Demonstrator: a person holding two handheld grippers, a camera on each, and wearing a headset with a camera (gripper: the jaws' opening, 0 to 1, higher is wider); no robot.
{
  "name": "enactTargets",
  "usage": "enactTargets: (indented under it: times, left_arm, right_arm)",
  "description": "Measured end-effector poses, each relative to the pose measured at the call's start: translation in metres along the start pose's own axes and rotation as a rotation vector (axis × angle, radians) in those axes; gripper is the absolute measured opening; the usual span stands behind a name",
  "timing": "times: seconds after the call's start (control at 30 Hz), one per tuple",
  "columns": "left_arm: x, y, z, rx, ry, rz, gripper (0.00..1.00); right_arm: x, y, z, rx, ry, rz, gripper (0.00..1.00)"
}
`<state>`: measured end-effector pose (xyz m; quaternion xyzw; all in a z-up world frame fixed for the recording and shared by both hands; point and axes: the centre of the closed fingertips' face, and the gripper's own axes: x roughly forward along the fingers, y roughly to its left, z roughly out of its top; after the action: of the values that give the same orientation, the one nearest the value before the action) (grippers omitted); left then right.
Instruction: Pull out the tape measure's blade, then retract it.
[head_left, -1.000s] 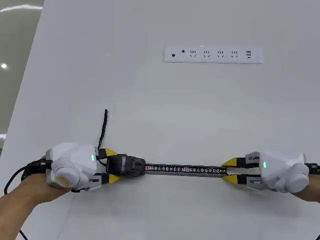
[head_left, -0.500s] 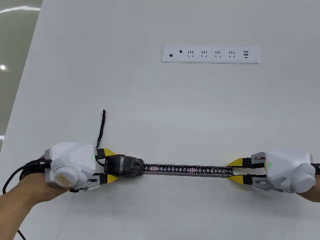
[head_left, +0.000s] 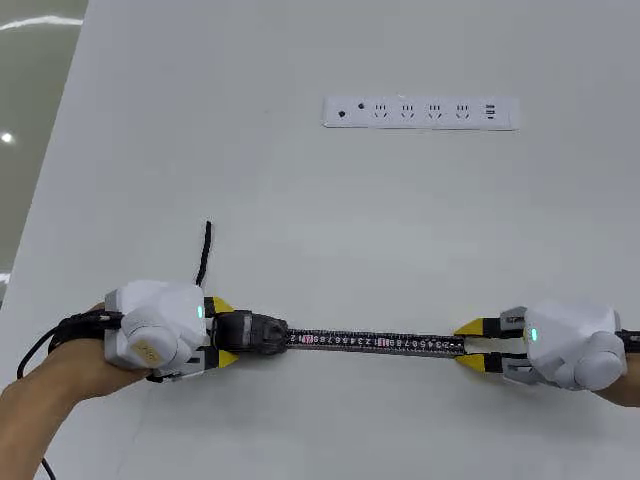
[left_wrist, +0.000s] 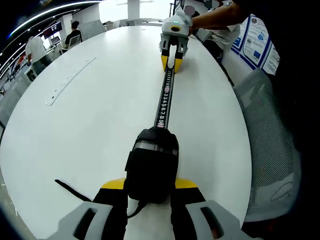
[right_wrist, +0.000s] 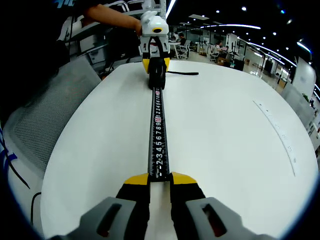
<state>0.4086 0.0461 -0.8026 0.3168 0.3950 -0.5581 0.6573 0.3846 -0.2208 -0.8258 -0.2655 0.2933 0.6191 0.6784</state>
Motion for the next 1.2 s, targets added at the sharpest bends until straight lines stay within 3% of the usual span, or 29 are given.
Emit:
enactTargets:
  times: [0.3,0.7,0.77,0.87,1.03,1.13,1.2]
  left_arm:
    - [0.0,0.0,0.0,-0.006,0.001,-0.008,0.3]
    - [-0.001,0.003,0.002,-0.014,-0.02,0.01,0.35]
    - [-0.003,0.004,0.004,-0.014,-0.032,0.018,0.39]
    - [-0.006,0.003,0.007,-0.021,-0.063,0.019,0.49]
    - [-0.007,0.004,0.011,-0.016,-0.097,0.033,0.77]
    - [-0.008,0.005,0.013,-0.016,-0.112,0.039,0.86]
    - [-0.008,0.005,0.013,-0.019,-0.123,0.043,0.96]
  right_arm:
    - [0.0,0.0,0.0,-0.007,0.014,-0.014,0.15]
    - [-0.004,0.0,-0.001,0.007,0.007,-0.052,0.32]
    - [-0.006,0.0,-0.002,0.015,0.01,-0.064,0.37]
    - [-0.011,-0.001,-0.003,0.029,0.005,-0.091,0.55]
    - [-0.015,-0.003,-0.001,0.077,-0.024,-0.125,0.88]
    - [-0.019,-0.005,0.002,0.092,-0.051,-0.15,0.99]
    - [-0.021,-0.007,0.005,0.098,-0.064,-0.158,1.0]
